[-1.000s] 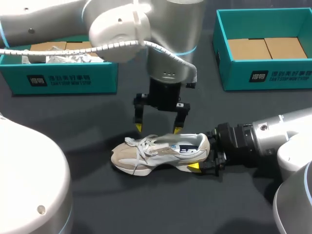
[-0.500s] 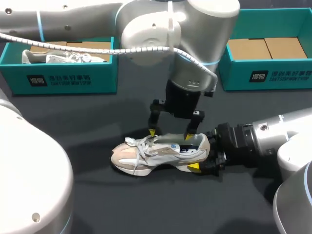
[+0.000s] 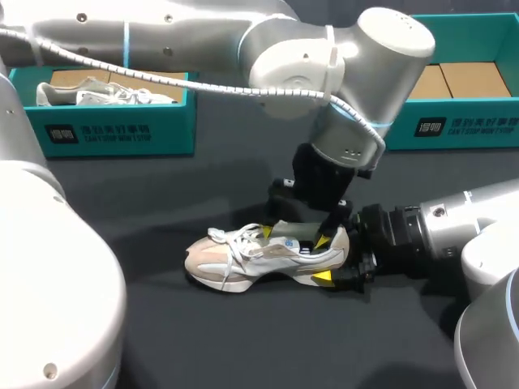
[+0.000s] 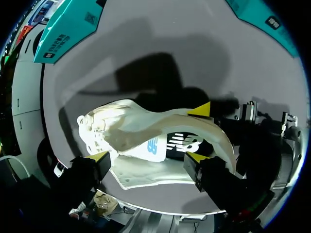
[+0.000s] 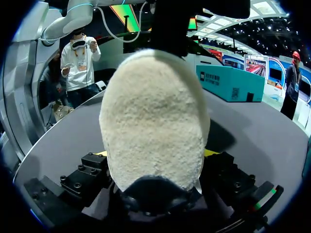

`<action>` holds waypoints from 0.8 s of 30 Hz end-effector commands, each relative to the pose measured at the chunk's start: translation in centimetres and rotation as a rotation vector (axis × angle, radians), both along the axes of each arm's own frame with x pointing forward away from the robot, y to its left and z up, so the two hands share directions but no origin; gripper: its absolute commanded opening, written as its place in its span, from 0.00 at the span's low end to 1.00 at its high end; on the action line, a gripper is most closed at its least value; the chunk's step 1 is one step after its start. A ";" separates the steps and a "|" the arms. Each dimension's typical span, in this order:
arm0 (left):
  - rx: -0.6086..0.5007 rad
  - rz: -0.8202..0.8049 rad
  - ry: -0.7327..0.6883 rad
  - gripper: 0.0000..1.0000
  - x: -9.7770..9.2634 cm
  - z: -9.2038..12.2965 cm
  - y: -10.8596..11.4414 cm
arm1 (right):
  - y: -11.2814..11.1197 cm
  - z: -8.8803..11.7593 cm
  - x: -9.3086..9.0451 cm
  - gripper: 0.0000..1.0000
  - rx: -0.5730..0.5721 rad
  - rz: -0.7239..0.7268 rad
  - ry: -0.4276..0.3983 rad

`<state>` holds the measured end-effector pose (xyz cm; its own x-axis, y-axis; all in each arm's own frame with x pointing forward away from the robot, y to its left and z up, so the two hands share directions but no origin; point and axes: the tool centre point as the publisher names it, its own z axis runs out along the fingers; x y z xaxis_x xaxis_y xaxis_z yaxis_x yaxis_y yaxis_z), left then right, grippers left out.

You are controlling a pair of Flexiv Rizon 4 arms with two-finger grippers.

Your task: Take the shoe out of the shoebox, open the shoe tongue, remove and reinsert the insole, then place the shoe into the shoebox

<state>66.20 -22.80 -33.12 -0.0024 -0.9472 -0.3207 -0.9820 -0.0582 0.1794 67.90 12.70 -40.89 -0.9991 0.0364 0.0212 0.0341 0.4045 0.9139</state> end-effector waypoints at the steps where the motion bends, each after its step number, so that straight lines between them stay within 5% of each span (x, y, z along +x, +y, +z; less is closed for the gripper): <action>1: 0.047 0.014 -0.009 1.00 -0.4 -1.1 -0.4 | 0.0 0.0 -0.2 0.00 -0.004 -0.001 0.000; 8: 0.085 0.022 -0.004 1.00 -0.5 -2.4 0.1 | 0.0 0.0 -0.2 0.00 -0.004 -0.001 0.000; 24: 0.174 0.027 0.018 0.75 -0.9 -2.5 2.6 | 0.0 0.0 -0.2 0.00 -0.004 -0.001 0.000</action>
<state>65.75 -20.02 -35.58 -0.0317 -0.8874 -0.4598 -0.9747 -0.0744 0.2107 67.87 12.74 -40.87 -0.9991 0.0357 0.0208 0.0334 0.4037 0.9143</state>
